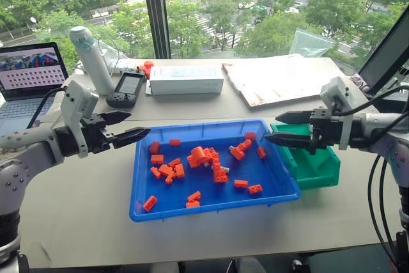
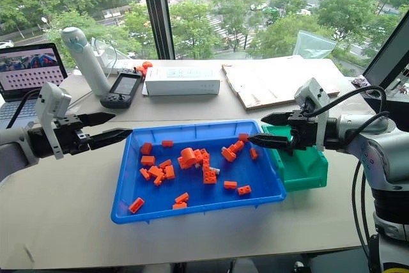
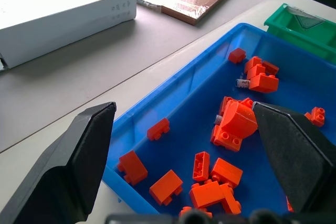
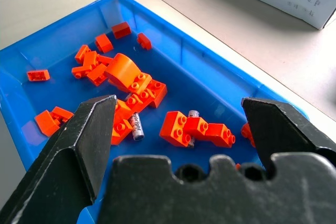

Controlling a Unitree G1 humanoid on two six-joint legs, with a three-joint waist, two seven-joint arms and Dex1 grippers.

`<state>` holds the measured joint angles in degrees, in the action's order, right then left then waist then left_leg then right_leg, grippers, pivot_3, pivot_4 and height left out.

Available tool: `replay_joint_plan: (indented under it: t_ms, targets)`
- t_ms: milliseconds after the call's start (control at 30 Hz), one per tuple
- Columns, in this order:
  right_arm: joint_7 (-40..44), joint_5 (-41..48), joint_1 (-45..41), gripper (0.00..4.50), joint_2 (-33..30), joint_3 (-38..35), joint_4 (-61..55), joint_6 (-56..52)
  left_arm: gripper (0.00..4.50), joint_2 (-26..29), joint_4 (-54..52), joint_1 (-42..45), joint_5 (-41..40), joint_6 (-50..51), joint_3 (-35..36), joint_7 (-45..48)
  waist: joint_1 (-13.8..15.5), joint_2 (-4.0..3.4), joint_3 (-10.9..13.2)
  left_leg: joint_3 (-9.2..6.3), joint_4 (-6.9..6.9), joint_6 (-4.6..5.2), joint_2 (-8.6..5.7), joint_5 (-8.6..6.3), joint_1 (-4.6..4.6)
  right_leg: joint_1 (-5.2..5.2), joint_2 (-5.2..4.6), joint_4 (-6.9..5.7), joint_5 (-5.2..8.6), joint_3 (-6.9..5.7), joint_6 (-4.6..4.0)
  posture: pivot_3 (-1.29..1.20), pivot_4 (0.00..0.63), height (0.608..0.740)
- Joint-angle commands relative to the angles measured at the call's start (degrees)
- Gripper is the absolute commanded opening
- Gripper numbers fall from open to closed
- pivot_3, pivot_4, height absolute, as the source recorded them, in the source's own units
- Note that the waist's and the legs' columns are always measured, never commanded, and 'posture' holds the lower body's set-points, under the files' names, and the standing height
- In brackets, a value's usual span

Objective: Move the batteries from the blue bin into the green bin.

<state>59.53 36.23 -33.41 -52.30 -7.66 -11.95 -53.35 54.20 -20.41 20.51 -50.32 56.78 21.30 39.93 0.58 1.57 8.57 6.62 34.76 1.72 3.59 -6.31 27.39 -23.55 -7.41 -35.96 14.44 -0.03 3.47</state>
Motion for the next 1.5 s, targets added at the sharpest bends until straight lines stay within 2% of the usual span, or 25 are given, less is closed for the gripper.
replay_joint_plan:
  t_ms: [33, 100, 167, 333, 500, 733, 1133, 1267, 1333, 1500]
  targets:
    - [-0.81, 0.02, -2.16, 4.44, 0.65, 0.47, -0.54, 0.78, 4.50, 0.61, -1.54, 0.74, -3.07, -0.34, 2.41, 2.18, -0.01, 0.00, 0.00, 0.00, 0.00, 0.00, 0.00, 0.00, 0.00, 0.00, 0.00, 0.00, 0.00, 0.00, 0.00, 0.00, 0.150, 0.733]
    - [-0.09, -1.30, -4.61, 4.44, 2.27, 3.82, 1.47, 2.45, 4.50, 0.11, -3.60, 0.37, -7.29, 0.72, 4.84, 3.05, -0.12, 0.02, 0.01, 0.00, 0.01, 0.00, 0.01, 0.00, 0.00, 0.00, 0.00, -0.01, 0.00, 0.00, 0.00, 0.00, 0.150, 0.733]
    - [1.28, -2.97, -6.49, 4.44, 2.99, 7.27, 2.29, 3.99, 4.50, 1.06, -5.31, -0.86, -7.15, 0.55, 4.64, 3.64, -0.30, 0.04, 0.02, 0.03, 0.02, 0.00, 0.09, 0.00, 0.00, -0.04, 0.00, 0.00, -0.05, -0.01, -0.06, 0.00, 0.150, 0.733]
    - [6.14, -11.95, -10.69, 4.44, 3.08, 20.05, 5.44, 9.94, 4.50, 3.00, -11.39, -2.53, -6.89, 0.64, -0.04, 4.71, -0.36, 0.04, 0.02, 0.06, 0.01, 0.00, 0.09, 0.00, 0.00, -0.06, 0.02, 0.01, -0.04, -0.06, -0.06, 0.00, 0.150, 0.733]
    - [9.08, -19.96, -15.09, 4.44, 4.95, 26.95, 12.98, 17.42, 4.50, 3.17, -14.44, -1.72, -6.56, 0.78, -4.34, 3.69, -0.16, 0.05, 0.03, 0.09, 0.04, -0.02, 0.08, 0.01, 0.01, -0.07, 0.02, 0.00, -0.05, -0.08, -0.06, 0.00, 0.150, 0.733]
    - [11.97, -27.92, -19.69, 4.44, 9.99, 31.62, 25.86, 26.09, 4.50, 1.87, -16.62, -2.82, -5.83, -0.21, -6.91, 2.04, -0.32, 0.05, 0.03, 0.10, 0.03, -0.07, 0.12, 0.04, 0.01, -0.08, 0.09, -0.03, -0.08, -0.08, -0.03, 0.00, 0.150, 0.733]
    - [13.57, -34.81, -21.29, 4.44, 16.25, 32.15, 37.84, 35.82, 4.50, 1.67, -17.94, -3.93, -4.26, -0.65, -7.87, -0.02, -0.51, 0.06, 0.04, 0.00, 0.03, -0.18, 0.14, 0.11, 0.00, -0.03, 0.13, -0.08, -0.20, -0.24, 0.19, 0.00, 0.150, 0.733]
    - [14.02, -35.78, -21.71, 3.47, 16.88, 31.50, 38.68, 37.28, 4.50, 0.26, -18.31, -3.85, -5.46, -1.58, -6.98, -0.20, -0.59, 0.05, 0.04, -0.04, 0.01, -0.20, 0.16, 0.13, 0.00, -0.02, 0.14, -0.10, -0.20, -0.31, 0.19, 0.00, 0.150, 0.733]
    - [14.50, -36.03, -22.04, 2.73, 16.58, 31.09, 38.26, 37.57, 4.50, -0.54, -18.17, -3.47, -6.19, -1.49, -6.56, -0.77, -0.54, 0.05, 0.04, -0.05, 0.01, -0.21, 0.16, 0.13, 0.01, -0.01, 0.14, -0.10, -0.21, -0.33, 0.20, 0.00, 0.150, 0.733]
    - [18.99, -36.15, -22.18, 2.73, 12.92, 30.66, 34.07, 37.19, 4.50, -0.49, -17.37, -3.35, -5.14, -2.21, -7.46, -0.79, -0.51, 0.03, 0.06, -0.12, 0.02, -0.24, 0.17, 0.15, 0.01, 0.05, 0.14, -0.11, -0.20, -0.45, 0.19, 0.00, 0.150, 0.733]
